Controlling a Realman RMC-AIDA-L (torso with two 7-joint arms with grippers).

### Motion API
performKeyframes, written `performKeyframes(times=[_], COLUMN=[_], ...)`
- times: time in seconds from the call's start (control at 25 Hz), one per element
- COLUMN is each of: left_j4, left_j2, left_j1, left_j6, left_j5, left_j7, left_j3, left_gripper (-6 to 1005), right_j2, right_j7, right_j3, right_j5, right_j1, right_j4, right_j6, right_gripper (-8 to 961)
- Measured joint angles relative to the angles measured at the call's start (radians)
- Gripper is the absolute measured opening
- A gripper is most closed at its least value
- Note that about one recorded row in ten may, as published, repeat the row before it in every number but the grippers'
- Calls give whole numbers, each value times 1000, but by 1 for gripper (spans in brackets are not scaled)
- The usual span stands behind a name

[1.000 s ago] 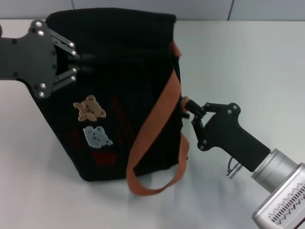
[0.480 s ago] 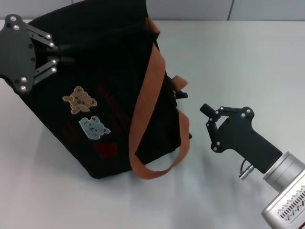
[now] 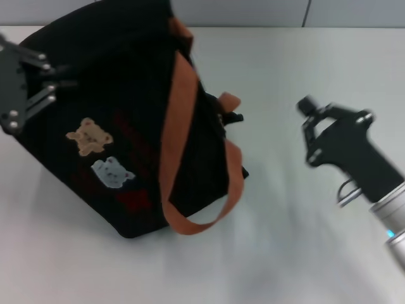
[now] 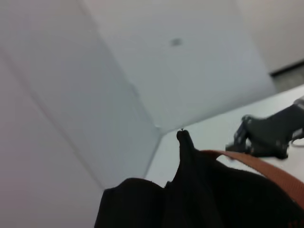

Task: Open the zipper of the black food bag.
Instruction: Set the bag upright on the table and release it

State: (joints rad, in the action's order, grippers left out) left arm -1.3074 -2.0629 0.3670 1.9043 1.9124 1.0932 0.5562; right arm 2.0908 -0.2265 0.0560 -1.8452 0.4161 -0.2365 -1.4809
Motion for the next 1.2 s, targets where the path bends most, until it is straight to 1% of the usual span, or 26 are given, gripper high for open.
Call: performKeyframes(times=[0.04, 0.12, 0.16, 0.2, 0.32, 0.36, 0.4, 0.44, 0.52, 0.56, 0.6, 0.64, 0.68, 0.72, 0.76, 0.8, 0.84, 0.88, 0.92, 0.96, 1.0, 1.04, 1.12, 1.2], left_j4=[31, 119, 227, 227, 411, 548, 548, 618, 715, 742, 742, 811, 830, 883, 1047, 1047, 1099, 1165, 1205, 1283, 1283, 1309, 1332, 1330], left_j2=[0, 3, 15, 15, 49, 69, 69, 73, 67, 55, 55, 11, 3, -6, -6, -6, -6, -9, -11, -13, -13, -13, -12, -9], left_j1=[-5, -23, -49, -49, -88, -110, -110, -118, -125, -124, -124, -110, -106, -90, -40, -40, -18, 16, 42, 103, 103, 131, 162, 170], left_j6=[-5, -26, -60, -60, -111, -134, -134, -138, -147, -156, -156, -194, -203, -221, -266, -266, -287, -324, -356, -435, -435, -467, -498, -495], left_j5=[2, 18, 29, 29, 31, 27, 27, 26, 25, 24, 24, 20, 19, 16, 13, 13, 14, 13, 13, 15, 15, 17, 17, 16], left_j7=[-11, -49, -102, -102, -175, -227, -227, -257, -310, -330, -330, -393, -411, -452, -542, -542, -560, -581, -592, -605, -605, -604, -561, -501], left_j3=[-24, -84, -134, -134, -179, -219, -219, -249, -295, -309, -309, -337, -340, -343, -348, -348, -350, -352, -353, -351, -351, -349, -350, -358], left_gripper=[71, 71, 70, 70, 70, 70, 70, 70, 69, 69, 69, 69, 69, 70, 70, 71, 71, 72, 72, 73, 73, 74, 75, 76], right_j2=[0, 0, -1, -1, -1, -1, -1, -1, 0, 1, 1, 1, 1, 1, 2, 2, 2, 2, 2, 1, 1, 1, -1, -2], right_j7=[68, 98, 139, 139, 169, 183, 183, 194, 200, 212, 212, 218, 225, 232, 247, 247, 256, 265, 275, 292, 292, 303, 329, 365], right_j3=[-36, -52, -80, -80, -116, -139, -139, -151, -156, -160, -160, -161, -162, -162, -167, -167, -173, -183, -190, -198, -198, -198, -201, -213], right_j5=[0, 0, 0, 0, 0, 0, 0, 0, 0, 0, 0, 0, 0, 0, 0, 0, 0, 0, 0, 0, 0, -1, -1, 0], right_j1=[-5, -6, -9, -9, -10, -10, -10, -6, -4, -1, -1, 0, 1, 2, -1, -1, -3, -5, -7, -9, -9, -12, -25, -44], right_j4=[16, 22, 26, 26, 26, 27, 27, 28, 29, 30, 30, 30, 29, 27, 23, 23, 22, 22, 22, 20, 20, 19, 21, 24], right_j6=[-30, -43, -59, -59, -63, -56, -56, -51, -51, -50, -50, -50, -50, -50, -53, -53, -56, -60, -63, -69, -69, -76, -97, -119], right_gripper=[19, 25, 27, 30, 59, 72, 85, 98, 99, 100, 100, 101, 101, 101, 101, 101, 101, 101, 101, 100, 100, 100, 100, 100])
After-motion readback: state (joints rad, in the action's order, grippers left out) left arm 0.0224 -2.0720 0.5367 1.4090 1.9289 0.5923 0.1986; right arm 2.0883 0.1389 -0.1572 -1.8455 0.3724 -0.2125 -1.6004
